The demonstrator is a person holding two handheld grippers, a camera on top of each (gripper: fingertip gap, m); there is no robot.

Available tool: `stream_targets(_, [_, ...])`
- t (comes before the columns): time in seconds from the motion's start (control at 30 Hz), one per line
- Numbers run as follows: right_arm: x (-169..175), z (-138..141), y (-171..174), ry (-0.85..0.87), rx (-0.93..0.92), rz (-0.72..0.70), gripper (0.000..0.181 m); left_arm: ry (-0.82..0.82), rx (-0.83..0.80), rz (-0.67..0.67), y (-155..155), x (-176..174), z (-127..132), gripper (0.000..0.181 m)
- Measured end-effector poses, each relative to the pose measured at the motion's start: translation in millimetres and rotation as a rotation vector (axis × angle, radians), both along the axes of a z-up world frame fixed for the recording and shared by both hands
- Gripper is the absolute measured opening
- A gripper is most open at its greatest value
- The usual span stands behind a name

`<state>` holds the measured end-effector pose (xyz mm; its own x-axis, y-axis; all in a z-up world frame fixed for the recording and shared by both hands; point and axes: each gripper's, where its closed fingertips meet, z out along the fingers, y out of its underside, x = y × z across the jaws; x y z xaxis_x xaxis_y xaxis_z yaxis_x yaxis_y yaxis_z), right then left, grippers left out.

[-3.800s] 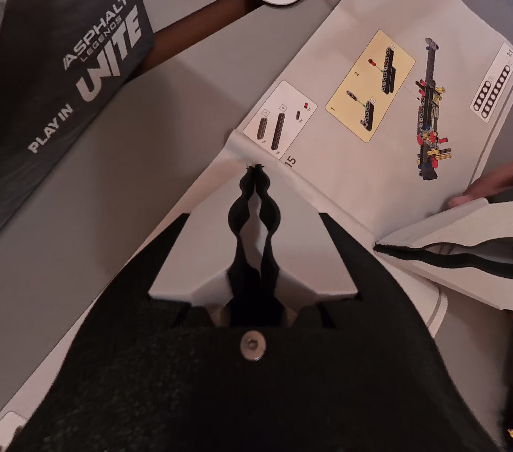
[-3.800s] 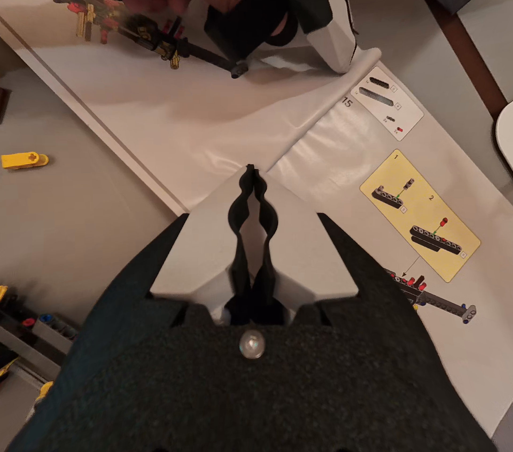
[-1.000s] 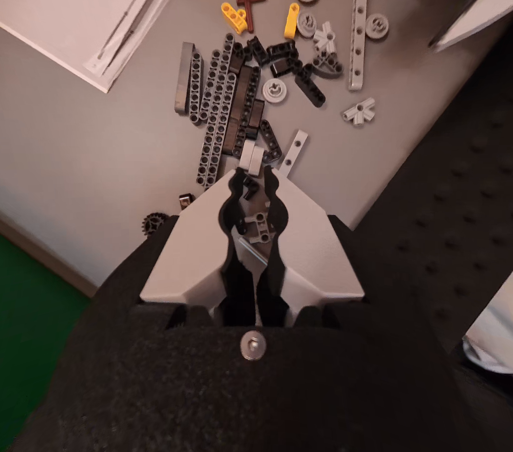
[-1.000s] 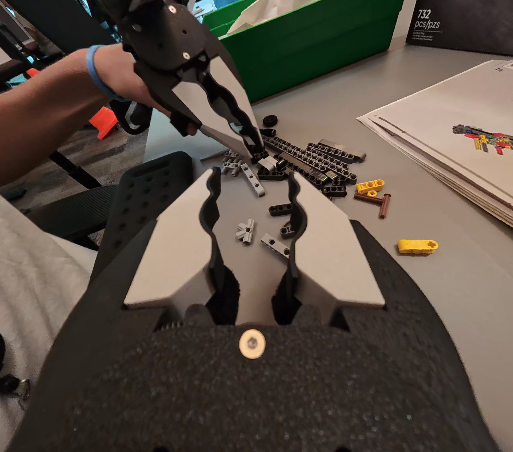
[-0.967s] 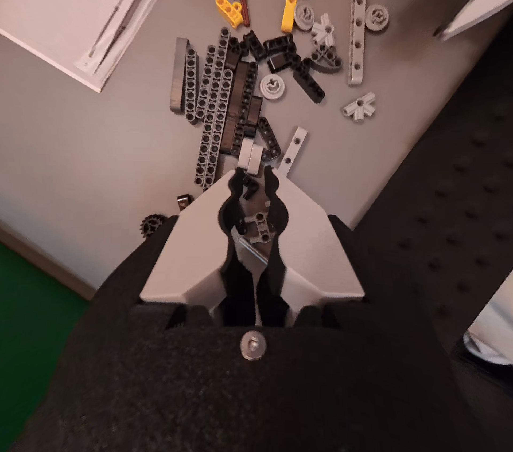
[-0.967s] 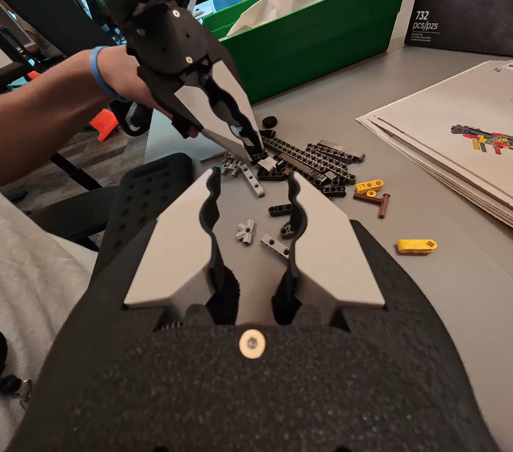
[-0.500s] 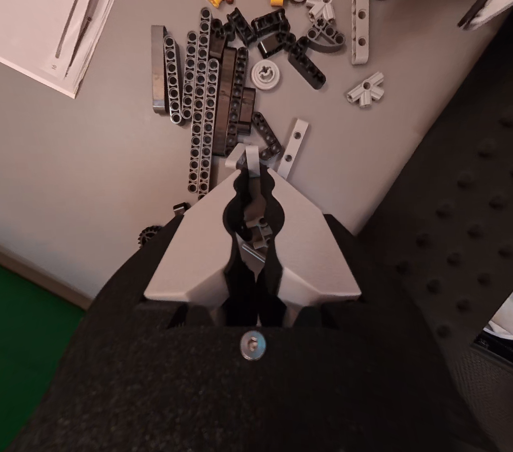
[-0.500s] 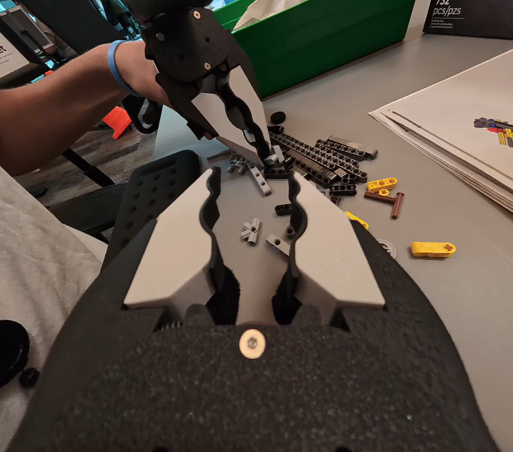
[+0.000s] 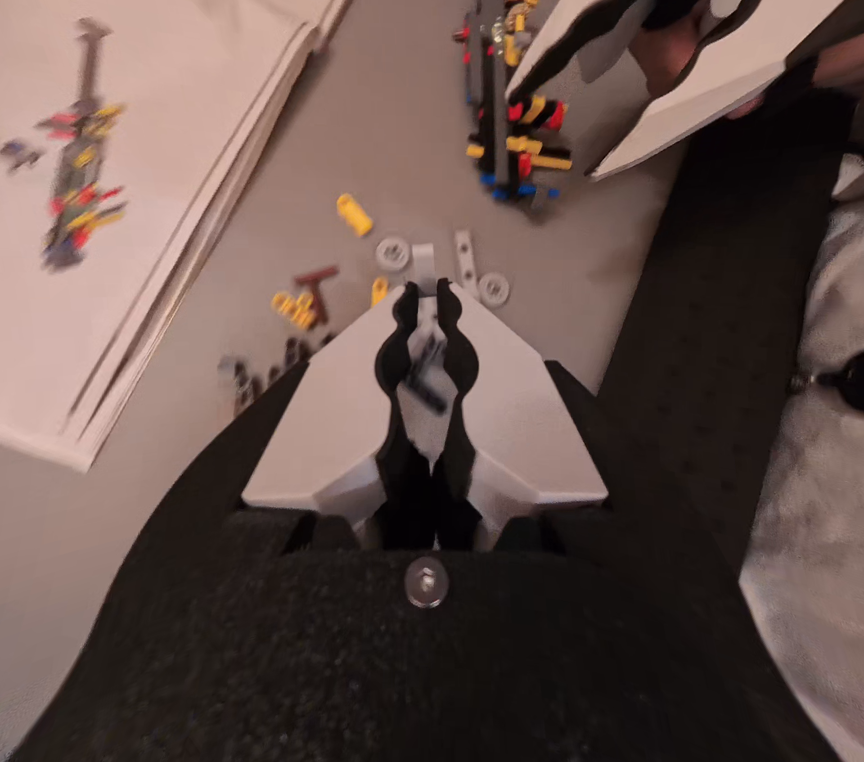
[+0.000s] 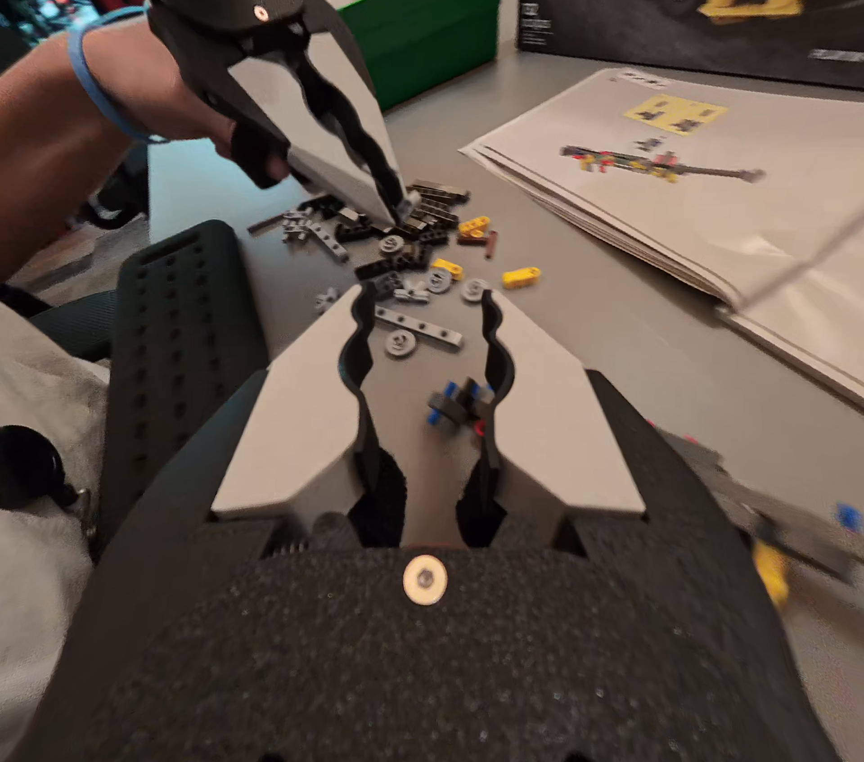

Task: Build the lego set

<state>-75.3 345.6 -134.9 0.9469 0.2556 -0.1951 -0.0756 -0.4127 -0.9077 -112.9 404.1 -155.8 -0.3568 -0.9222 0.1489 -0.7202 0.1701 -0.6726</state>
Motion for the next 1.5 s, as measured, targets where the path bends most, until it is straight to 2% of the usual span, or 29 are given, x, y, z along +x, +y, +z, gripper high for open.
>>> stream_targets(0.1, [33.7, 5.6, -23.2, -0.019, -0.001, -0.109, 0.044, 0.043, -0.035, -0.146, -49.5, 27.8, -10.0, 0.006])
stream_targets(0.27, [102.1, 5.3, -75.9, -0.079, -0.036, -0.336, 0.044, 0.097, -0.064, -0.352, -131.0, 36.1, -21.4, 0.007])
stream_targets(0.33, [128.6, 1.6, -94.8, -0.096, -0.059, -0.413, 0.044, 0.129, -0.016, -0.387, -150.0, 38.6, -31.6, 0.007])
stream_targets(0.43, [148.1, -2.6, -109.2, -0.071, -0.086, -0.448, 0.045, 0.176, 0.08, -0.397, -163.7, 47.6, -44.4, 0.007])
stream_targets(0.53, [154.3, -3.1, -111.2, -0.091, -0.087, -0.447, 0.044, 0.206, 0.151, -0.397, -170.9, 55.9, -50.3, 0.007])
stream_targets(0.67, [158.5, -12.4, -115.5, -0.141, -0.134, -0.447, 0.044, 0.218, 0.175, -0.331, -172.9, 73.0, -52.7, 0.007])
stream_targets(0.87, [176.7, -27.3, -152.9, -0.141, -0.258, -0.52, 0.038, 0.239, 0.201, -0.251, -169.8, 93.1, -55.5, 0.007])
stream_targets(1.03, [199.4, -41.2, -183.4, -0.13, -0.381, -0.592, 0.031, 0.239, 0.241, -0.258, -173.1, 102.8, -56.2, 0.007])
stream_targets(1.23, [186.9, -54.7, -195.7, -0.074, -0.45, -0.477, 0.026, 0.229, 0.188, -0.235, -179.0, 105.9, -54.1, 0.013])
stream_targets(1.33, [206.5, -55.9, -219.2, -0.16, -0.494, -0.54, 0.024, 0.199, 0.1, -0.2, -179.7, 106.2, -45.4, 0.018])
stream_targets(1.5, [228.0, -52.0, -258.9, -0.127, -0.505, -0.629, 0.023, 0.001, -0.071, -0.105, -160.5, 114.5, -6.4, 0.02])
